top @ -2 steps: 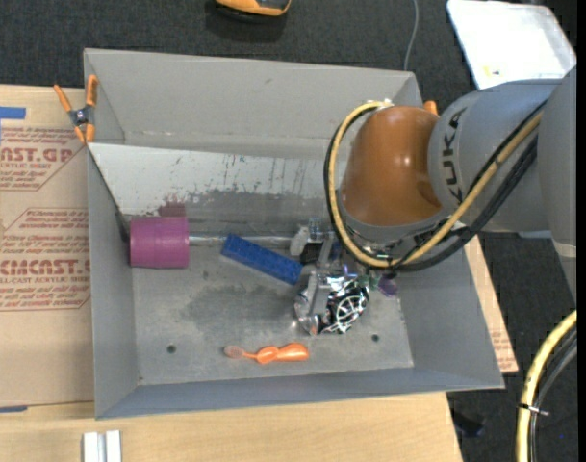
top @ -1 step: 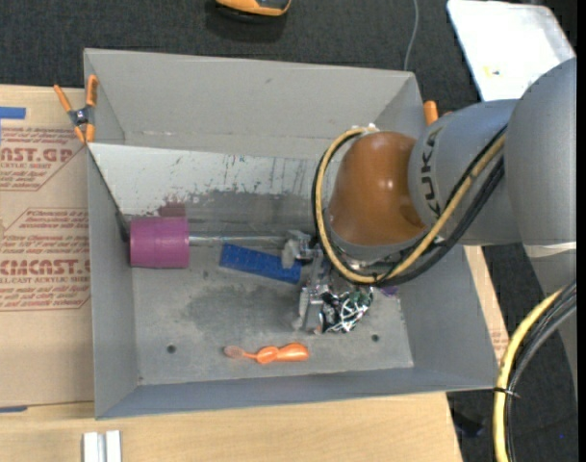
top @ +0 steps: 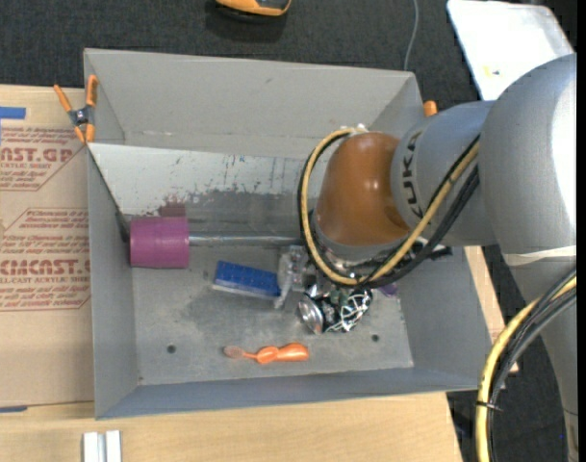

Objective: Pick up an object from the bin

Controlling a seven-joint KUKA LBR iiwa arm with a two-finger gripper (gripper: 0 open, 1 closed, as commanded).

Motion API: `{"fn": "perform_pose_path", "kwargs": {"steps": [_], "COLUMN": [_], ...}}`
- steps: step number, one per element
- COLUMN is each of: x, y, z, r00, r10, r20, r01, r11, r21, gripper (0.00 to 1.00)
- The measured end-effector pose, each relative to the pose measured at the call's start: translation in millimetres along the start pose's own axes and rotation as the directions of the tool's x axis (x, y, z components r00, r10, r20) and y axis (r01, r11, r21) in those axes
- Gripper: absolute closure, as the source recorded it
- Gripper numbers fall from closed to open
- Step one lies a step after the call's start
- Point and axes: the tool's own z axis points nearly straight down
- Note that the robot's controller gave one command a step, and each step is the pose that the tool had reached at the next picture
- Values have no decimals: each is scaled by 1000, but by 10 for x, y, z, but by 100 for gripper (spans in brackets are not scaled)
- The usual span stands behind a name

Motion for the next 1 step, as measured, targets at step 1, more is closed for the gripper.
{"fn": "perform_pose_path", "kwargs": {"steps": [1], "x": [0], "y": [0], "z": [0], "r00": [1000], "r10": [0], "r20": [0], "r01": [0], "r11": [1000], "r21": [0], "gripper": [100]}}
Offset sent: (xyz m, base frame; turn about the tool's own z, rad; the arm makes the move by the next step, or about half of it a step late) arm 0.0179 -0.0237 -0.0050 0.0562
